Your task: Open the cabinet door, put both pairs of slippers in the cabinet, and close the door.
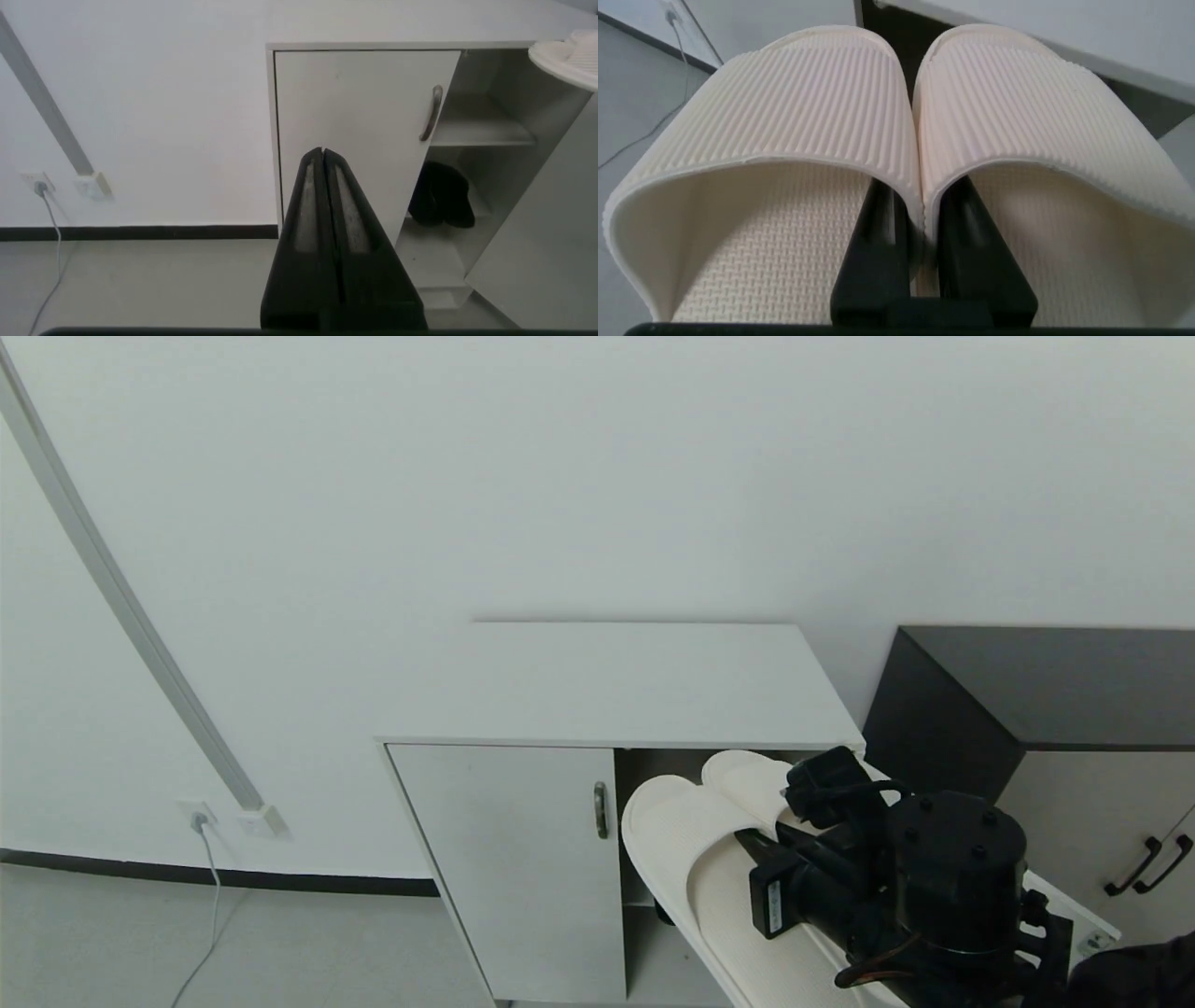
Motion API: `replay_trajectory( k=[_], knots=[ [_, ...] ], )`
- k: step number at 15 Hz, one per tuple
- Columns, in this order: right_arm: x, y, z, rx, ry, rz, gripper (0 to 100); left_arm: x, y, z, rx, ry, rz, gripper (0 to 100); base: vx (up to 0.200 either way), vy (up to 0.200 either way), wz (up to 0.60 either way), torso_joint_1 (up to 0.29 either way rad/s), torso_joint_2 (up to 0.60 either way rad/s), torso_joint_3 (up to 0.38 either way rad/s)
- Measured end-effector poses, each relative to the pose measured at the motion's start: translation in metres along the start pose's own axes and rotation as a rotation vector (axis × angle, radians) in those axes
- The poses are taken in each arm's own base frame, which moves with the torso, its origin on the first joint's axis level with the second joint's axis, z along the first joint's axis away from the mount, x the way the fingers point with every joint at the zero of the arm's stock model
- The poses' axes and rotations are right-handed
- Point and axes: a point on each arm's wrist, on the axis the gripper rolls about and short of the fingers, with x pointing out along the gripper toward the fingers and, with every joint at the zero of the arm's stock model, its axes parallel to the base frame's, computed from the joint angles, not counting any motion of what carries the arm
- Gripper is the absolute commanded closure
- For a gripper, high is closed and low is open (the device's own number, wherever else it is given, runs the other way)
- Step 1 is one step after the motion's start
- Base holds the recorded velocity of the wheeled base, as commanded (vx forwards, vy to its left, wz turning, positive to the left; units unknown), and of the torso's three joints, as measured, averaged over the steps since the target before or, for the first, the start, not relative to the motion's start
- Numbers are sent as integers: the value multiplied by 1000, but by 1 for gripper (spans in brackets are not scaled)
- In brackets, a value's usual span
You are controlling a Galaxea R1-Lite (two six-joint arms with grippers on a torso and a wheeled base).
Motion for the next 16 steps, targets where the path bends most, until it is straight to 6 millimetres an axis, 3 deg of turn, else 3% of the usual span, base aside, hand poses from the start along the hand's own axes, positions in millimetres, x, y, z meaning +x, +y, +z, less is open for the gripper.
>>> replay_trajectory(
  k=[16],
  knots=[
    [-3,-2,-6,0,6,2,100,0,0,0,-3,0,2,100,0,0,0,-202,521,319]
  ],
)
